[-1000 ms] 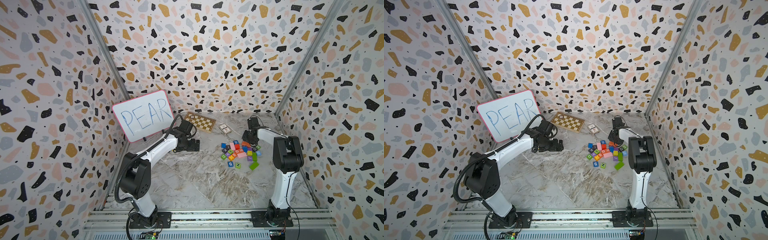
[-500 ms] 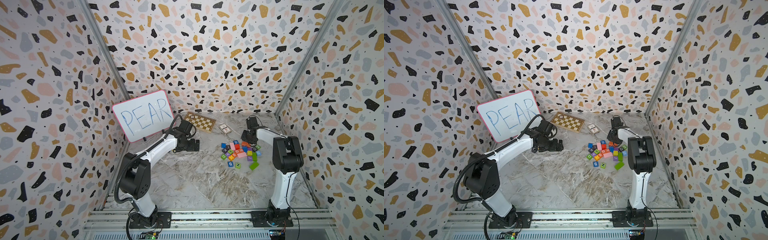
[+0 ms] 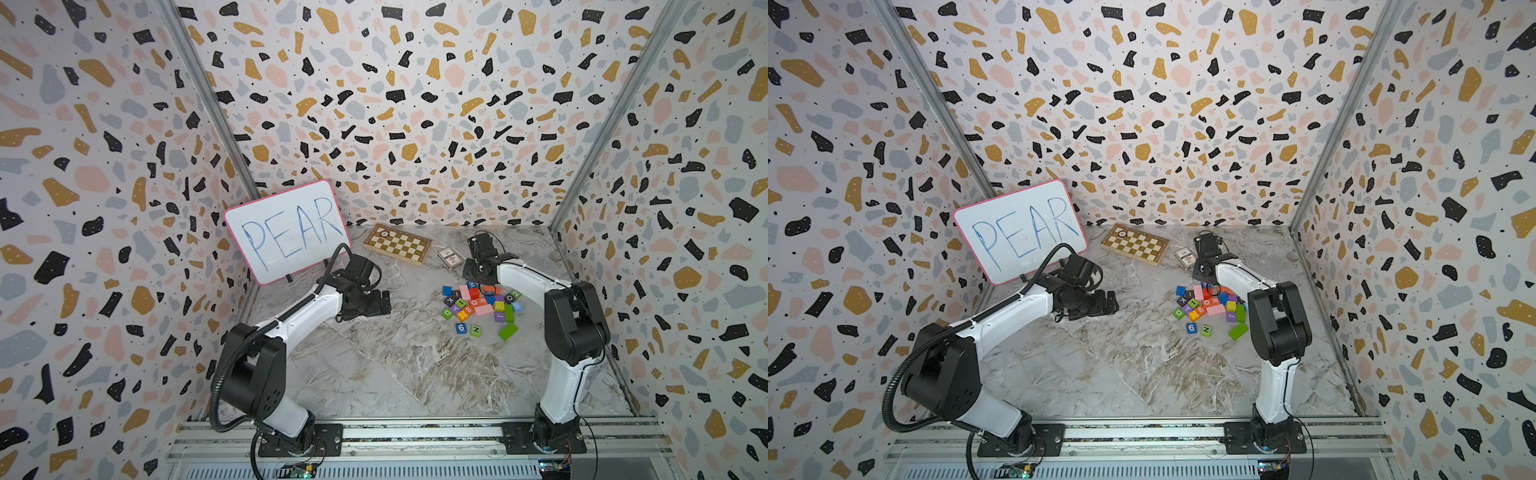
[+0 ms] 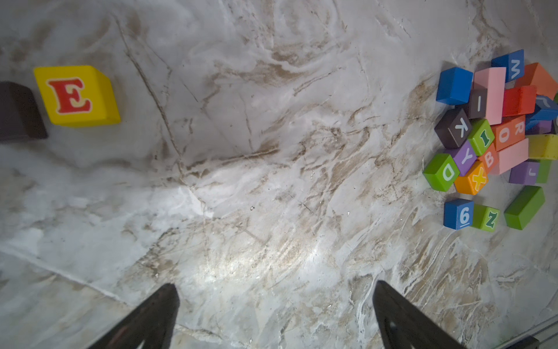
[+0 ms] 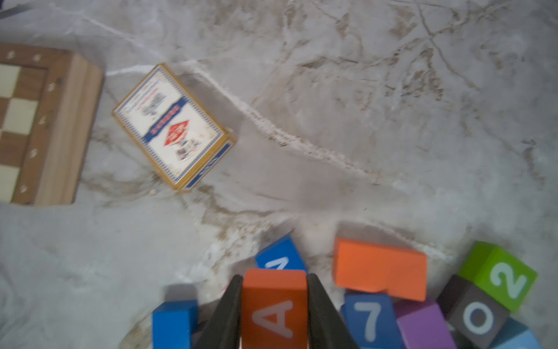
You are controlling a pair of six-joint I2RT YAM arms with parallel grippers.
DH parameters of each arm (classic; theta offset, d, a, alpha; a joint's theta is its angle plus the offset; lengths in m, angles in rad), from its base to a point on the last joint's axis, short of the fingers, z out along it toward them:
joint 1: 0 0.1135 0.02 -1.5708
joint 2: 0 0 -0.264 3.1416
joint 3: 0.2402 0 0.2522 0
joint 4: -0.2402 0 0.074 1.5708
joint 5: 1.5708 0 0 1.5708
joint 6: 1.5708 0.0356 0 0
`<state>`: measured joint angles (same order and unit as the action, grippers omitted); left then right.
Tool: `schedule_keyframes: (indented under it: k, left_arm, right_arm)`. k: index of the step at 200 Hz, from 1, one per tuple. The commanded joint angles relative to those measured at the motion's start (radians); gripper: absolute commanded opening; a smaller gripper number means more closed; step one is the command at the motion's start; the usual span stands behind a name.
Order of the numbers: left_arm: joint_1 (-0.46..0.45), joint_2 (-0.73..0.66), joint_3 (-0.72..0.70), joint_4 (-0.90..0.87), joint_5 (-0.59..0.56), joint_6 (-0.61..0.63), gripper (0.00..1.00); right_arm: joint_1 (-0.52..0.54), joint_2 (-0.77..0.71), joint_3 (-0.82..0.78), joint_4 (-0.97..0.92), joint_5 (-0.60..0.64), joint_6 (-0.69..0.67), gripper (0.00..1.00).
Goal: Spell the uppercase word “pear” with letter blocks
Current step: Pick up the letter block from the center of the board, then place the letter block at the center of the board.
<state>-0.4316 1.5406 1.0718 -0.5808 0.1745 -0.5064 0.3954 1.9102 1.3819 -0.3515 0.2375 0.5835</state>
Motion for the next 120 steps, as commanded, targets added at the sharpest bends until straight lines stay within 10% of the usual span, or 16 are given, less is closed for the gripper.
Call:
schedule_keyframes:
  k: [1,120]
  left_arm:
    - [0.007,-0.035,-0.056,0.053,0.024,-0.042,0.99]
    - [0.080,-0.131,-0.159,0.073,0.063,-0.017,0.99]
  right_arm:
    - [0.104,-0.026,-0.012,-0.016,0.042,0.032,0.30]
    - [0.450,0.249,0.206,-0.104,0.009,0.140,0.31]
